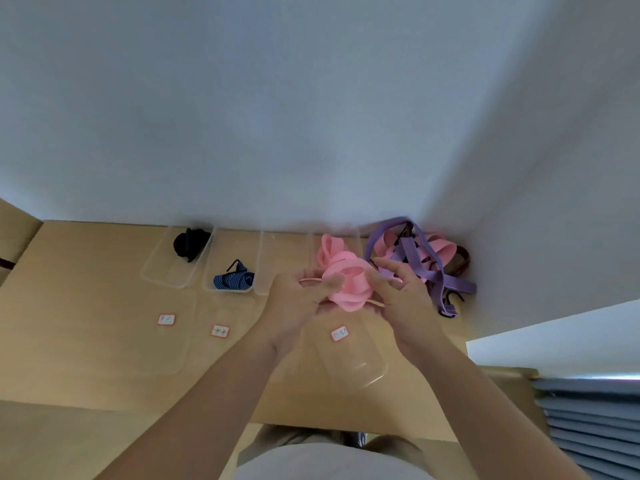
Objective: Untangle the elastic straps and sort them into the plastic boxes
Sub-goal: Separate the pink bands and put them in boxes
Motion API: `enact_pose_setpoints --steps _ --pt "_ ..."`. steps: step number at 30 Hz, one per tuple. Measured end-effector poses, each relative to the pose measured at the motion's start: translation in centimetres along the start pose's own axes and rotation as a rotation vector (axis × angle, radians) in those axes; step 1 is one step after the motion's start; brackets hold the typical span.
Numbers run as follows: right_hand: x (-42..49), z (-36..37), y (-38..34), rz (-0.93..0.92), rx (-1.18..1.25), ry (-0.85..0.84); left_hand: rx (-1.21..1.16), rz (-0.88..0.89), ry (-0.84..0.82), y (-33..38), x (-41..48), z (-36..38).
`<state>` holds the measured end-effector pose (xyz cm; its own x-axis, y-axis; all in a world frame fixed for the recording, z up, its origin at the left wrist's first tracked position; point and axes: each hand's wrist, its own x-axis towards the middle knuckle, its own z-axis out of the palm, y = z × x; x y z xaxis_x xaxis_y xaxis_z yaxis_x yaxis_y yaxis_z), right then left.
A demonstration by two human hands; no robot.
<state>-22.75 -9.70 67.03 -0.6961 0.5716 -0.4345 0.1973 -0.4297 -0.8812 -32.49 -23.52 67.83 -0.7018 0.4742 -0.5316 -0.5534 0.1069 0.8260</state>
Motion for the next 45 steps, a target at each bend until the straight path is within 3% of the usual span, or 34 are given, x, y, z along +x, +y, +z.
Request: enact_pose_setpoints --steps 4,13,19,23,26,28,31,33,37,42,45 --pt "3.8 1.3 0.2 -0.113 -0.218 0.071 0.271 0.067 -0.053 2.4 5.8 0.1" --pt "11.3 3.3 3.9 -0.160 -0.723 0.267 0.728 0.077 -0.126 2.2 16.9 -0.6" --pt "12.3 5.3 5.8 -0.312 -1.157 0.425 0.989 0.277 -0.037 1.7 19.9 -1.3" --pt "12.9 5.8 6.5 -0.528 -1.372 0.194 1.037 0.428 -0.026 1.4 20.4 -1.3" --pt "13.5 5.5 7.1 -0.480 -1.602 0.042 1.159 0.629 -0.061 0.8 20.2 -2.0" --pt "13.8 5.4 7.4 -0.429 -1.717 -0.002 1.304 0.820 -0.176 0.0 20.1 -2.6" --pt "14.0 5.5 7.8 -0.356 -1.818 -0.073 1.487 0.943 -0.375 -1.1 20.2 -3.5" --pt "14.1 5.6 8.0 -0.310 -1.869 -0.116 1.681 0.939 -0.441 -1.6 20.6 -3.9" --pt "14.5 6.3 7.8 -0.263 -1.920 -0.146 1.930 0.922 -0.405 -1.8 20.8 -4.0" --pt "14.7 6.7 7.1 -0.173 -1.959 -0.186 2.090 0.799 -0.414 -1.2 20.5 -3.0" --pt "14.3 6.3 6.3 -0.228 -1.912 -0.179 2.080 0.736 -0.373 -0.2 19.7 -2.0"
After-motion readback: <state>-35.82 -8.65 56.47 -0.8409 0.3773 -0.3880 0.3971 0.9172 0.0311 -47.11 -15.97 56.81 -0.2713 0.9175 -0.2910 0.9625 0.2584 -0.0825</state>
